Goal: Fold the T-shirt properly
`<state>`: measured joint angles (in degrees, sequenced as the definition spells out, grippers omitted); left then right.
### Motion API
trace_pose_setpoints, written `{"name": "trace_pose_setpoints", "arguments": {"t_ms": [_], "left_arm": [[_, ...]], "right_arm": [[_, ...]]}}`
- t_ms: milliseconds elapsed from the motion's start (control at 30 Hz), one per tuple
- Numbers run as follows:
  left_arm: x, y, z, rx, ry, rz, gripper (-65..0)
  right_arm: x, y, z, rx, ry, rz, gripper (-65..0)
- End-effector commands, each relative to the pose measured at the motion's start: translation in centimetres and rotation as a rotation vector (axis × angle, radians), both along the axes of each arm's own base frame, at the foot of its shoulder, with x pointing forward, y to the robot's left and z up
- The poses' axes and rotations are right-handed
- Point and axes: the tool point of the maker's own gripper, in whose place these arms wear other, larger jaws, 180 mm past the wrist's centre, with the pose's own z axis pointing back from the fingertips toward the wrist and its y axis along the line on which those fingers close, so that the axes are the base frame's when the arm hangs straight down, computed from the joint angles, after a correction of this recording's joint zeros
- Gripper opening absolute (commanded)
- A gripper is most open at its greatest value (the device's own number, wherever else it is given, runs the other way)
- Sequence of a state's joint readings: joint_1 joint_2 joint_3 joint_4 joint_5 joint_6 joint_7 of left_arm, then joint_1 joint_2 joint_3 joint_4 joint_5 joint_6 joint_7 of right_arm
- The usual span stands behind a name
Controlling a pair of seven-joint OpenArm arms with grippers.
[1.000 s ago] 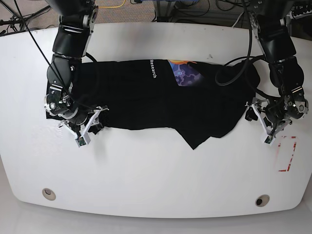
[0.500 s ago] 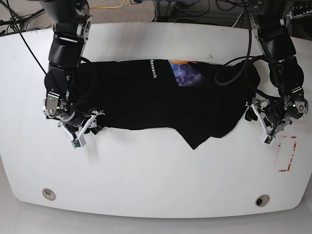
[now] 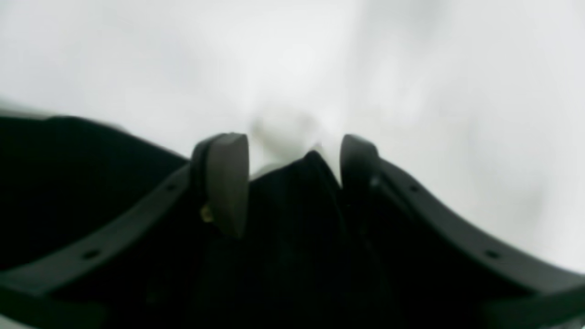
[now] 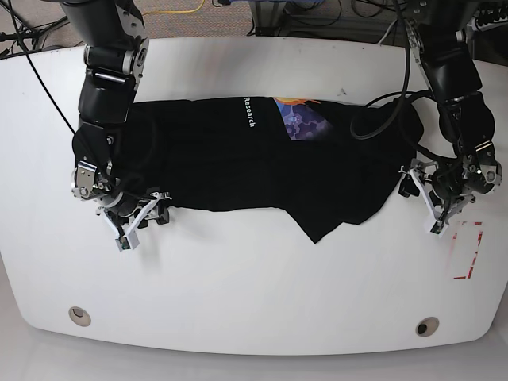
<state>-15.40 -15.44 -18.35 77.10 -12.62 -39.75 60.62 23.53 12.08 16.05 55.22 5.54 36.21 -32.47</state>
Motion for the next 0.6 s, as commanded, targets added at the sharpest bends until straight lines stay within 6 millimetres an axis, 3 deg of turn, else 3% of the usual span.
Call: {"name": "trace_pose_setpoints", "arguments": {"t_ms": [0, 300, 567], "left_arm": [[1.22, 0.33, 1.86, 0.006, -0.059, -0.005, -27.2], [1.22, 0.40, 1.88, 0.008, -0.059, -0.005, -27.2], [1.21, 0.43, 1.87, 0.009, -0.059, -0.004, -27.2]], "right_arm": [[1.78, -0.33, 1.76, 0.027, -0.063, -0.012, -37.3], [1.90, -0.91, 1.68, 0.030, -0.070, -0.023, -38.7], [1.82, -1.03, 1.64, 0.028, -0.068, -0.021, -59.0]]}}
